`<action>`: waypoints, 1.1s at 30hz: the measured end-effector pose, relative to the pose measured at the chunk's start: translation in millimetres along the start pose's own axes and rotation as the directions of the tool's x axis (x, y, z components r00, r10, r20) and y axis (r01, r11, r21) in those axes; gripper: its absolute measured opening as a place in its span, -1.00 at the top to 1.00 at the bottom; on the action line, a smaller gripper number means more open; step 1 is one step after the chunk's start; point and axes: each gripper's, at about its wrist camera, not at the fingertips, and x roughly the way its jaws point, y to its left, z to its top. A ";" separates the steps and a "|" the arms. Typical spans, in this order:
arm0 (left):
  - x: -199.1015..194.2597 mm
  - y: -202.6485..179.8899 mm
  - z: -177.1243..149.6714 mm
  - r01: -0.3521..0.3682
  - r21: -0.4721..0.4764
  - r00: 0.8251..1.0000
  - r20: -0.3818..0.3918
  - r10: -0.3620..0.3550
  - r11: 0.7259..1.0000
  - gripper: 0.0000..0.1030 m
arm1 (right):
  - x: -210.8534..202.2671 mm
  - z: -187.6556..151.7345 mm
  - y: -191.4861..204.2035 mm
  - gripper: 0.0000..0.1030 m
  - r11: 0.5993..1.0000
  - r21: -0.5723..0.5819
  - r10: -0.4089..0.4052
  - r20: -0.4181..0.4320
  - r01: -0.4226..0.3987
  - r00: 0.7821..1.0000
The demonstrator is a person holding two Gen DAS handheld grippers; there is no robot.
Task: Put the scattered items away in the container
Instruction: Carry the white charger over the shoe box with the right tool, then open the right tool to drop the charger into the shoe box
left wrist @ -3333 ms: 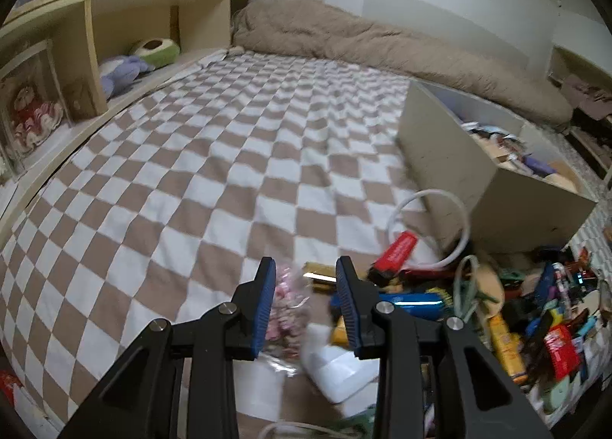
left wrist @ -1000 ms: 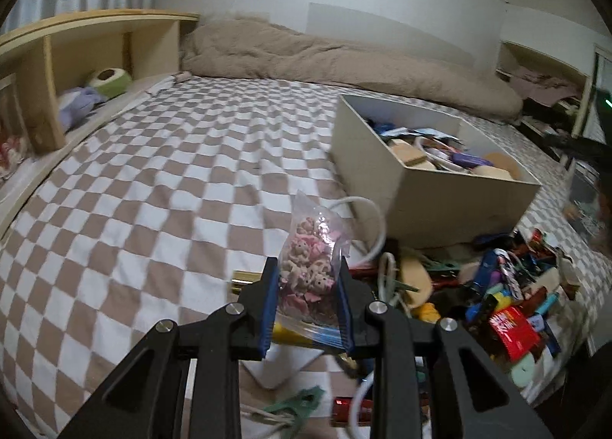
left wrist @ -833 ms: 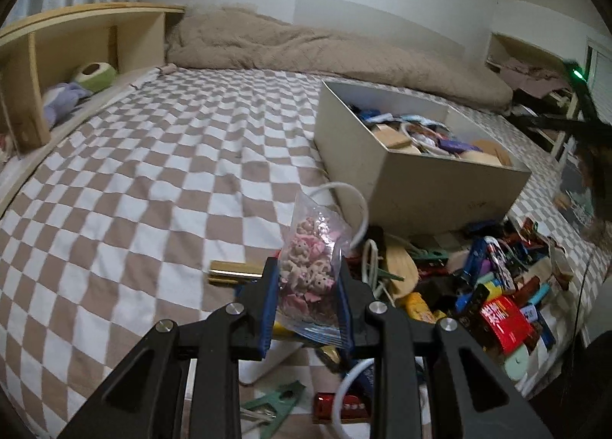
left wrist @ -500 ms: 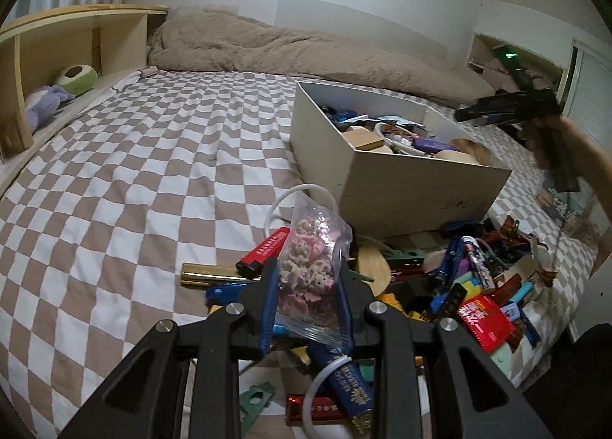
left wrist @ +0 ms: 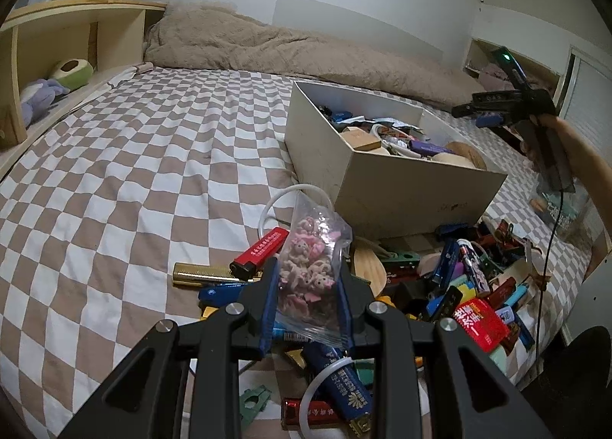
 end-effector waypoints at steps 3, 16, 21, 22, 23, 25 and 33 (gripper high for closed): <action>-1.1 -0.7 2.3 0.010 -0.013 1.000 0.006 -0.010 1.000 0.47 | -1.0 0.1 2.7 -0.65 1.000 -0.012 0.026 0.004 -0.025 1.000; 0.4 -11.0 5.8 0.025 -0.001 1.000 0.013 -0.025 1.000 0.47 | 46.2 15.0 28.9 -0.65 0.948 0.091 0.315 -0.119 -0.305 0.942; 4.6 -5.9 3.9 0.022 -0.010 1.000 0.000 -0.022 1.000 0.47 | 64.5 7.5 28.2 -0.65 0.963 0.117 0.263 -0.203 -0.243 0.943; 4.6 -4.7 3.1 0.021 -0.011 1.000 -0.002 -0.021 1.000 0.47 | 62.6 5.3 26.5 -0.65 0.965 0.112 0.257 -0.213 -0.237 0.943; 4.7 -3.8 2.4 0.021 -0.012 1.000 -0.003 -0.021 1.000 0.47 | 60.4 3.3 24.6 -0.64 0.967 0.110 0.249 -0.225 -0.230 0.942; 5.2 -1.9 1.7 0.020 -0.016 1.000 -0.006 -0.021 1.000 0.47 | 54.6 -1.4 18.0 -0.64 0.968 0.120 0.243 -0.244 -0.220 0.939; 1.0 -4.3 3.7 0.028 -0.013 1.000 0.009 -0.028 1.000 0.47 | 16.6 -5.2 -11.6 -0.65 0.964 0.170 0.233 -0.173 -0.204 0.957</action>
